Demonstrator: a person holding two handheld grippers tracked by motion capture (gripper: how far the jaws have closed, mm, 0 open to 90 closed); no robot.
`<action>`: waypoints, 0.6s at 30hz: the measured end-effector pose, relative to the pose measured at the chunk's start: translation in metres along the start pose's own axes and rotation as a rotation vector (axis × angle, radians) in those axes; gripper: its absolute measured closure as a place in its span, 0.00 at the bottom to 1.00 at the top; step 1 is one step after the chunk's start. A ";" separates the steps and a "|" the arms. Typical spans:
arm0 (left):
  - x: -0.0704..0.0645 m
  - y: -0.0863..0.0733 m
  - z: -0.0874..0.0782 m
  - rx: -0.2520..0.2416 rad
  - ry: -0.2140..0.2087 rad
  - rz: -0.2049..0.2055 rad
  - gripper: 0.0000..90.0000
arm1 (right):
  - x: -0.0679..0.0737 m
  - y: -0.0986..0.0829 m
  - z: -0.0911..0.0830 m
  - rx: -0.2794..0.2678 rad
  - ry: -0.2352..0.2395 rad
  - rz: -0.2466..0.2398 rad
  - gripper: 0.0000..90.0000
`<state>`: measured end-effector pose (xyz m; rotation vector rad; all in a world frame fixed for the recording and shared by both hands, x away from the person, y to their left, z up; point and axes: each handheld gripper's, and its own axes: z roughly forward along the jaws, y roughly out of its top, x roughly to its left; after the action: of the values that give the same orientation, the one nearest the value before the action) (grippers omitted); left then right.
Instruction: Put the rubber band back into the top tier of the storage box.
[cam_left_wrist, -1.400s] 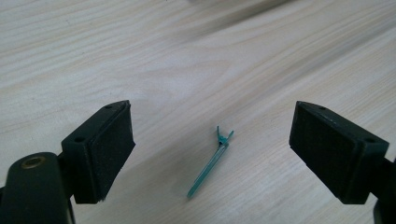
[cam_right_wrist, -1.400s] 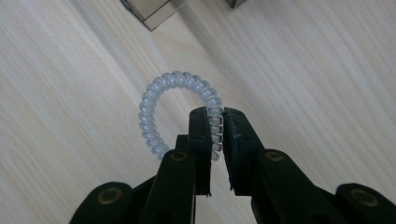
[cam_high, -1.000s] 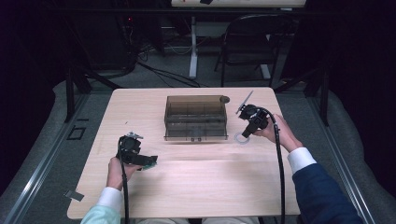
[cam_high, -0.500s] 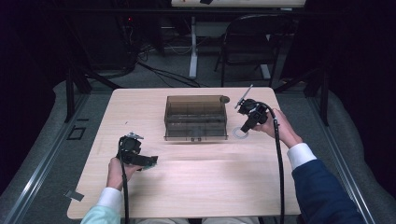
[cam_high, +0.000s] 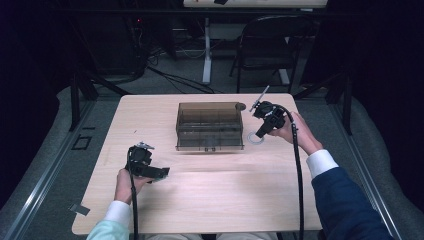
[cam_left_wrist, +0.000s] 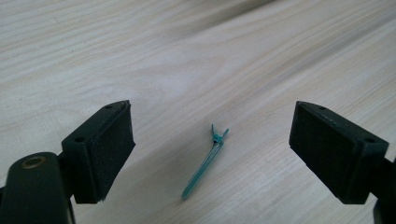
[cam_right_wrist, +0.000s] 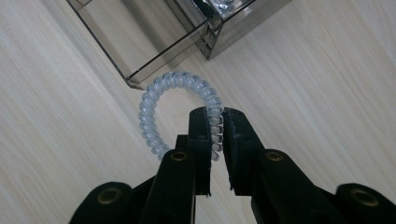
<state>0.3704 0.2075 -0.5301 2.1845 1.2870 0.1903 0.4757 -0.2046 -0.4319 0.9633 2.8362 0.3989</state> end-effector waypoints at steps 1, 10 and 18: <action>0.000 0.000 0.000 0.000 0.000 0.001 0.15 | -0.001 0.002 -0.002 0.007 0.001 -0.007 0.92; 0.000 0.000 0.001 -0.003 -0.004 0.003 0.15 | 0.002 0.013 -0.008 -0.010 -0.004 -0.024 0.92; 0.000 0.000 0.001 -0.003 -0.009 0.003 0.15 | 0.009 0.027 -0.009 -0.025 0.008 -0.046 0.92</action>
<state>0.3704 0.2071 -0.5306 2.1820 1.2783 0.1834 0.4822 -0.1803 -0.4159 0.8922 2.8470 0.4332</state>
